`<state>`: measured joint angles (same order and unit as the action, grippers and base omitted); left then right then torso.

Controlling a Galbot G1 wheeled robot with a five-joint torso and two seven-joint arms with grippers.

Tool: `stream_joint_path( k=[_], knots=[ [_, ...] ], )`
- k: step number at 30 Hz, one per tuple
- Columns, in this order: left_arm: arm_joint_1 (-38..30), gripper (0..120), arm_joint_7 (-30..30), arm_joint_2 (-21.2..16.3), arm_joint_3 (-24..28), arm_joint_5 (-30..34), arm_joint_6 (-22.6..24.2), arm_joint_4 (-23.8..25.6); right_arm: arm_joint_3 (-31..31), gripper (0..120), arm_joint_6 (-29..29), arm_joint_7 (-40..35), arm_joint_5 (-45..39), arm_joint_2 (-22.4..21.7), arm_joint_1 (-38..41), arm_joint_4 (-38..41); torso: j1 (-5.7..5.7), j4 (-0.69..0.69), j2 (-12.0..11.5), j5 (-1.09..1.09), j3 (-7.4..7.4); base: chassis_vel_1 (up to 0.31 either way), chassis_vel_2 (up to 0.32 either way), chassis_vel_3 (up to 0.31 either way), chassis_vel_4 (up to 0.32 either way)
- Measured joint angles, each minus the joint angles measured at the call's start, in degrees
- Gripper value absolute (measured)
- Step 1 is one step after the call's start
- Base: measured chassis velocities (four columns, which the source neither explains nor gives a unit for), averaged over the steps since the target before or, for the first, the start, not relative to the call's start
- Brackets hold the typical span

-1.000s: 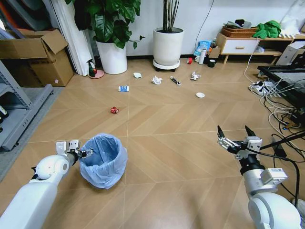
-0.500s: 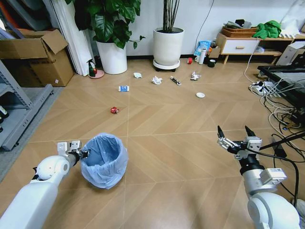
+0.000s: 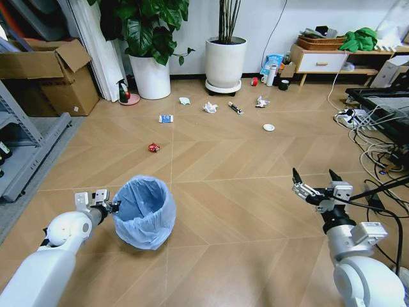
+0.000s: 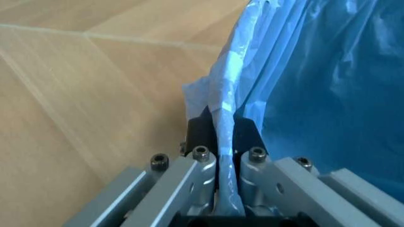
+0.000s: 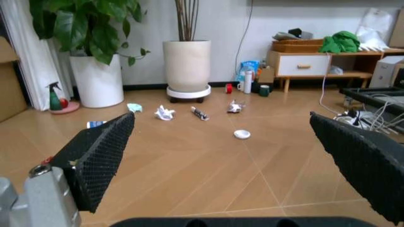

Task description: Pick up the trash bin and place the garbage on the floor into it.

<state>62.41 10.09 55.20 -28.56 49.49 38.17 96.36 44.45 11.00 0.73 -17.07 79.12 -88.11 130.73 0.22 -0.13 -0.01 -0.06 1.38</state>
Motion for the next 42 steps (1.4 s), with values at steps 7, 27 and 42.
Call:
stream_joint_path(
  k=[7, 27, 42],
  knots=[
    [5.2, 0, 9.7, 2.9, -4.2, 2.2, -5.1, 12.5, 0.2, 100, 0.2, -0.8, 0.0, 0.0, 0.5, 0.0, -0.01, 0.0, 0.0, 0.04, 0.0, 0.0, 0.0, 0.0, 0.0],
    [20.5, 0, 10.1, 14.3, -7.5, -23.7, -18.0, 29.6, 1.2, 100, 0.6, -1.2, 1.3, -0.9, 0.0, 1.0, -0.01, 0.0, 0.0, 0.02, -0.01, 0.0, 0.0, 0.0, 0.0],
    [20.5, 0, 9.5, 14.2, -6.9, -24.4, -18.0, 29.8, 0.8, 100, 0.1, -1.1, 2.7, -0.7, 0.7, 0.1, 0.0, -0.01, 0.0, 0.02, 0.01, -0.047, 0.062, 0.052, -0.069]
  ],
)
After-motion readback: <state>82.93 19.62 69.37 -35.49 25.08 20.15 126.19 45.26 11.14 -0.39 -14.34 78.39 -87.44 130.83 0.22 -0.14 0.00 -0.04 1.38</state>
